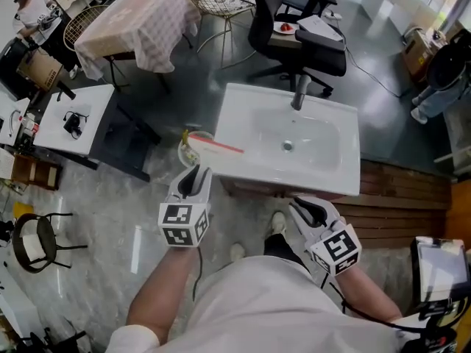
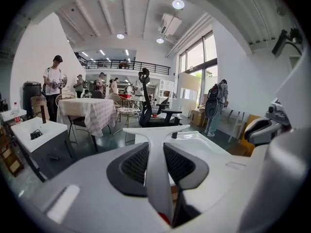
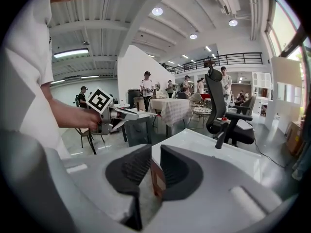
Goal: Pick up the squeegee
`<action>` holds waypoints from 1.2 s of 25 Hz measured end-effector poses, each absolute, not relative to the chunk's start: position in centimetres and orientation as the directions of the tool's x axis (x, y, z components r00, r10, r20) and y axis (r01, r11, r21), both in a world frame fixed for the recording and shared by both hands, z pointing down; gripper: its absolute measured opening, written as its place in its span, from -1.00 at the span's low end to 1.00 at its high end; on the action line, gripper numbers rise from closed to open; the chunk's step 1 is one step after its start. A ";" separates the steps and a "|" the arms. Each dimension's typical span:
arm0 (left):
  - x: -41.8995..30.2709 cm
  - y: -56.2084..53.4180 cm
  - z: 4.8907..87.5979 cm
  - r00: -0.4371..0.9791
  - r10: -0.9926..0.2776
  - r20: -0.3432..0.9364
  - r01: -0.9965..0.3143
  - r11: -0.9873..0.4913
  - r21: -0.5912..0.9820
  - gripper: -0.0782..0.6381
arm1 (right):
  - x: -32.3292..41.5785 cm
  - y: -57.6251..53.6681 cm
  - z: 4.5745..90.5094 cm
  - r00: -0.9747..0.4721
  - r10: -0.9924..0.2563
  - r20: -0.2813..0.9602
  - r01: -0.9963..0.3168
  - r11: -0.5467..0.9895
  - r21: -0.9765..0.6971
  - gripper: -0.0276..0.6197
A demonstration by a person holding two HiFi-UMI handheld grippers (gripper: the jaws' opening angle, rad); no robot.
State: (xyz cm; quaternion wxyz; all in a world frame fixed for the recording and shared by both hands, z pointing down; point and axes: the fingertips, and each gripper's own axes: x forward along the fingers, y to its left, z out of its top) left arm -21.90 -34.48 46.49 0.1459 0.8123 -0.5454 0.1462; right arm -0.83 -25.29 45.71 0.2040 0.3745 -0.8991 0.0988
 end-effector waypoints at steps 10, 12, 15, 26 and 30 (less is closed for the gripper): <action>-25.0 -25.6 43.9 0.399 -0.838 0.372 -0.912 -0.406 0.064 -0.50 | -4.2 -21.1 44.2 -0.632 -0.663 0.400 -0.720 0.694 0.014 -0.78; -25.5 -24.3 43.6 0.393 -0.844 0.365 -0.914 -0.402 0.055 -0.49 | -4.7 -20.5 43.9 -0.635 -0.667 0.390 -0.722 0.692 0.008 -0.81; -25.6 -22.4 43.3 0.390 -0.848 0.358 -0.914 -0.403 0.040 -0.50 | -5.0 -19.7 43.6 -0.633 -0.675 0.379 -0.724 0.689 0.017 -0.84; -26.4 -19.0 43.7 0.409 -0.837 0.364 -0.906 -0.421 0.050 -0.50 | -6.3 -17.7 43.7 -0.628 -0.681 0.377 -0.730 0.683 0.018 -0.86; -26.7 -18.6 43.6 0.413 -0.836 0.360 -0.903 -0.426 0.046 -0.50 | -6.7 -17.3 43.6 -0.626 -0.679 0.383 -0.729 0.684 0.023 -0.86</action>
